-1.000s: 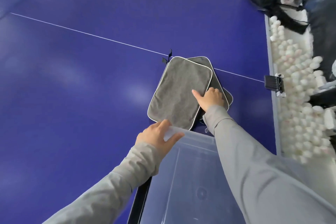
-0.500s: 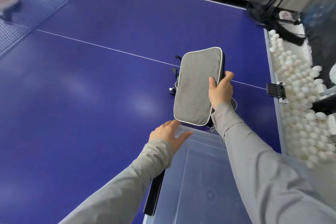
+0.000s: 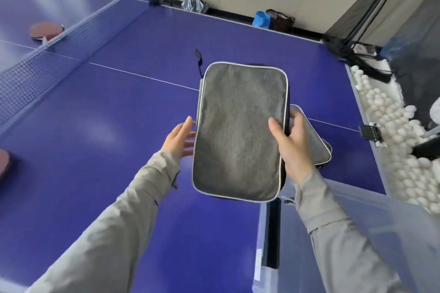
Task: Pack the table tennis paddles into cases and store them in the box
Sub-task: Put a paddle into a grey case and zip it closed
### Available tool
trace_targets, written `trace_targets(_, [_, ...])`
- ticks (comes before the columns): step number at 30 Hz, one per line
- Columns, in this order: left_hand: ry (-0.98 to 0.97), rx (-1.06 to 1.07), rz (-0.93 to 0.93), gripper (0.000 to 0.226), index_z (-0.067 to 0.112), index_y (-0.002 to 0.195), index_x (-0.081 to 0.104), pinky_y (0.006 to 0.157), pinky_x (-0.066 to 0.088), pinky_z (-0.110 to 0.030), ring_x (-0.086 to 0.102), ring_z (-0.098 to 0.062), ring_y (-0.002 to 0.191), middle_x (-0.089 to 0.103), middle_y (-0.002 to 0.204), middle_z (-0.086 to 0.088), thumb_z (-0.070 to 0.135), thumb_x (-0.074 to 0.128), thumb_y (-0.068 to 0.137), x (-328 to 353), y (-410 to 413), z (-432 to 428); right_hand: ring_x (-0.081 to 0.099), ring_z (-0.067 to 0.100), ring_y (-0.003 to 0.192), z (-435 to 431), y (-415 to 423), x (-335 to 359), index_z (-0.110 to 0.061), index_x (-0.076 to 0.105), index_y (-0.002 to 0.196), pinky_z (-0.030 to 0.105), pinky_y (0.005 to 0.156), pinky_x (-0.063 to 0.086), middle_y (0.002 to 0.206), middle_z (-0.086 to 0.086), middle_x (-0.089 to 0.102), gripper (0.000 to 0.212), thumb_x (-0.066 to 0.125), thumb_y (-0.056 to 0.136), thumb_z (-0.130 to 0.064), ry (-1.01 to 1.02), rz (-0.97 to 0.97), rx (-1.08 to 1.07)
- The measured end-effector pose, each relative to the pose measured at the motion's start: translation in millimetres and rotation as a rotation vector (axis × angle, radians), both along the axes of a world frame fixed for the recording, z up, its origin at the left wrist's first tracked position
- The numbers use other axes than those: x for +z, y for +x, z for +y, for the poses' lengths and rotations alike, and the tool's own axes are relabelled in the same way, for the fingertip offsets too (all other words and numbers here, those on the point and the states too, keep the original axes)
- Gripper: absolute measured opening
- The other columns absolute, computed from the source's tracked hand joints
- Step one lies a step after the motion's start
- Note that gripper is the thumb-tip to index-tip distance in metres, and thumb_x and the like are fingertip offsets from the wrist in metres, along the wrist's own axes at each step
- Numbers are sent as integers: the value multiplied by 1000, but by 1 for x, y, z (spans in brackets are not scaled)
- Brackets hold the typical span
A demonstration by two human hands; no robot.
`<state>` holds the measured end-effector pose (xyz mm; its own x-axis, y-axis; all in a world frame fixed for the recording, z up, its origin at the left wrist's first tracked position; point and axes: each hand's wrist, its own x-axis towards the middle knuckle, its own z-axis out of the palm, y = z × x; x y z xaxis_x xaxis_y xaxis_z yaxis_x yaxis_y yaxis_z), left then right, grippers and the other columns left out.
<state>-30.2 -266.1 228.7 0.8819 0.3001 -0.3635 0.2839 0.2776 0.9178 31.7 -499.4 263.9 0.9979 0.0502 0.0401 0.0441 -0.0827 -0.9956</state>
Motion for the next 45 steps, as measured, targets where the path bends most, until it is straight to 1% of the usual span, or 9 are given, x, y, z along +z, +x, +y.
trace_targets(7, [65, -20, -183, 13, 26, 91, 65, 57, 54, -21, 70, -12, 68, 74, 76, 3, 22, 72, 80, -13, -77, 131, 64, 7, 98, 145, -95, -54, -24, 45, 116, 15, 77, 49, 111, -4, 66, 38, 67, 85, -28, -123, 161, 100])
trace_targets(11, [267, -65, -163, 22, 34, 88, 62, 65, 54, -25, 68, -12, 71, 71, 78, 7, 34, 74, 70, -24, -120, 213, 54, 12, 98, 229, -128, -52, -16, 46, 131, 19, 85, 43, 114, -1, 52, 48, 65, 87, -18, -368, -74, -17])
trace_targets(15, [542, -197, -99, 30, 40, 94, 57, 77, 51, -27, 64, -13, 81, 67, 82, 15, 47, 71, 68, -32, -151, 266, 50, 4, 83, 303, -141, -19, -19, 64, 116, 7, 75, 36, 95, -4, 47, 28, 63, 88, -18, -497, -231, 104])
trace_targets(20, [705, -386, -82, 33, 56, 84, 48, 65, 43, -7, 60, 1, 72, 62, 77, 25, 41, 76, 73, -30, -170, 304, 44, 4, 66, 341, -151, -2, -31, 67, 96, 9, 66, 36, 75, -5, 43, 13, 59, 89, -24, -515, -48, 300])
trace_targets(24, [784, -560, -60, 32, 50, 91, 51, 78, 49, -26, 61, -14, 81, 64, 83, 14, 39, 76, 74, -26, -183, 318, 53, 22, 78, 345, -153, 4, -25, 70, 89, 34, 80, 45, 80, 8, 56, 11, 60, 85, -27, -562, 195, 509])
trace_targets(30, [856, -679, -46, 44, 26, 112, 57, 85, 50, -39, 62, -22, 87, 67, 91, 4, 40, 75, 75, -21, -192, 320, 62, 14, 73, 345, -158, 5, -15, 69, 79, 21, 72, 47, 75, 1, 69, 11, 60, 79, -9, -682, 116, 585])
trace_targets(33, [849, -639, -56, 43, 24, 110, 57, 85, 50, -38, 62, -23, 86, 66, 89, 3, 39, 76, 74, -23, -193, 321, 53, 0, 56, 341, -164, -1, -15, 64, 73, 7, 57, 39, 58, -14, 61, 9, 61, 76, -7, -648, 4, 451])
trace_targets(38, [817, -548, -95, 41, 19, 106, 60, 81, 47, -30, 58, -21, 80, 62, 84, 3, 31, 79, 72, -24, -195, 323, 67, 21, 75, 327, -164, -6, -19, 70, 78, 26, 75, 54, 77, 1, 72, 13, 66, 79, -7, -565, 6, 430])
trace_targets(45, [480, -349, -128, 25, 29, 90, 62, 62, 47, -9, 60, 2, 64, 67, 69, 12, 14, 76, 74, -9, -198, 347, 62, 6, 59, 291, -165, -22, -18, 69, 81, 14, 66, 51, 70, -2, 68, 14, 64, 85, -6, -632, -13, 330])
